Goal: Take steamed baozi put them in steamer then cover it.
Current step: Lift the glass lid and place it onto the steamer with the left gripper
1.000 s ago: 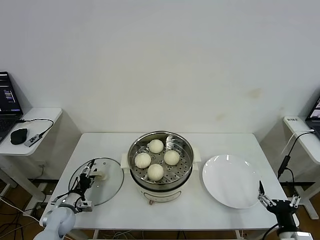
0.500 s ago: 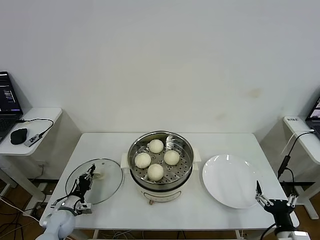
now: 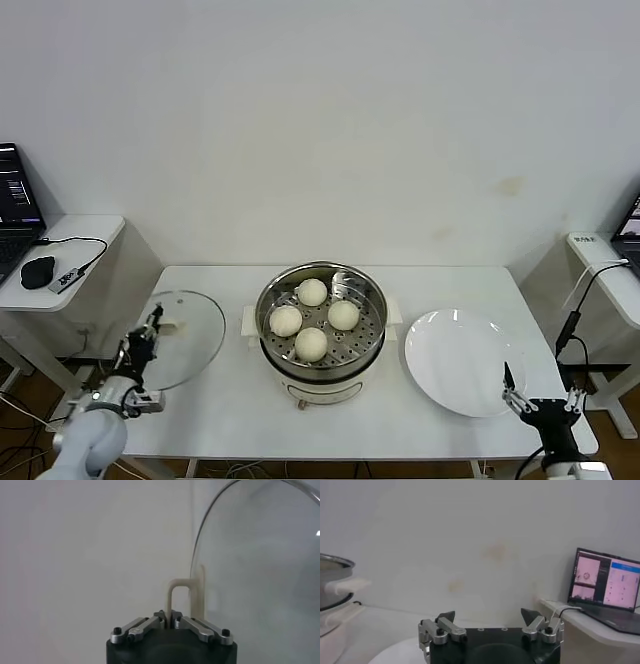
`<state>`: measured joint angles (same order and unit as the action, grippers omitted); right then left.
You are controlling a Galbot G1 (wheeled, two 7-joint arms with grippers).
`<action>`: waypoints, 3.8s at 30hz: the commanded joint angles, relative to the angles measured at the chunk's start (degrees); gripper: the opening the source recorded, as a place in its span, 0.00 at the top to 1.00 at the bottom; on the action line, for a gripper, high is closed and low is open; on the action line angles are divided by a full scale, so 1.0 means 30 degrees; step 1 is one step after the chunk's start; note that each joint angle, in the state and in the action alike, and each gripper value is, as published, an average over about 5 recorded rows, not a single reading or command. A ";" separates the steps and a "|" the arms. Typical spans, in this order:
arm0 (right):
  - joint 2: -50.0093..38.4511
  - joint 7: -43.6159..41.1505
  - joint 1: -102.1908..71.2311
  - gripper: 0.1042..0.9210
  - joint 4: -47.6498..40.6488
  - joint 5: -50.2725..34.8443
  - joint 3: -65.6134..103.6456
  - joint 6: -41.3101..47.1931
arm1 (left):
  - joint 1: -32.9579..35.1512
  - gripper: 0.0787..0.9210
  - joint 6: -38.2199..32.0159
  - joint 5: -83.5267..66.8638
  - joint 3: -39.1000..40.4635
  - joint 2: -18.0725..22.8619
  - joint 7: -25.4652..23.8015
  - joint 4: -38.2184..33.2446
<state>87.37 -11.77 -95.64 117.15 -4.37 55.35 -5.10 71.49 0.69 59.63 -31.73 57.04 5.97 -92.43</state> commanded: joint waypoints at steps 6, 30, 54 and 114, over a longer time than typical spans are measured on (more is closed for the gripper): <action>-0.0156 -0.0037 -0.0069 0.12 -0.0231 0.0349 -0.0168 -0.0009 | 0.0866 0.93 0.4414 -0.3228 -0.0803 -0.2194 -0.3735 -0.8803; 0.0184 0.0501 0.0819 0.12 -0.2054 0.3880 -0.1559 -0.0537 | -0.6079 0.93 0.9493 0.5496 1.1139 0.2912 -0.8944 -0.8319; 0.0321 0.0811 0.0820 0.12 -0.2888 0.4904 -0.1597 -0.1186 | -0.6749 0.93 0.9169 0.8807 1.2314 0.8049 -0.9414 -0.4536; 0.0177 0.0669 0.0786 0.12 -0.3260 0.5405 -0.1964 -0.1338 | -0.2923 0.50 0.8329 0.8061 1.1348 0.7639 -0.8162 -0.7803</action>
<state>87.89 -9.77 -93.23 107.37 11.87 49.39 -9.13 57.35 26.04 84.83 2.61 81.88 -19.31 -107.96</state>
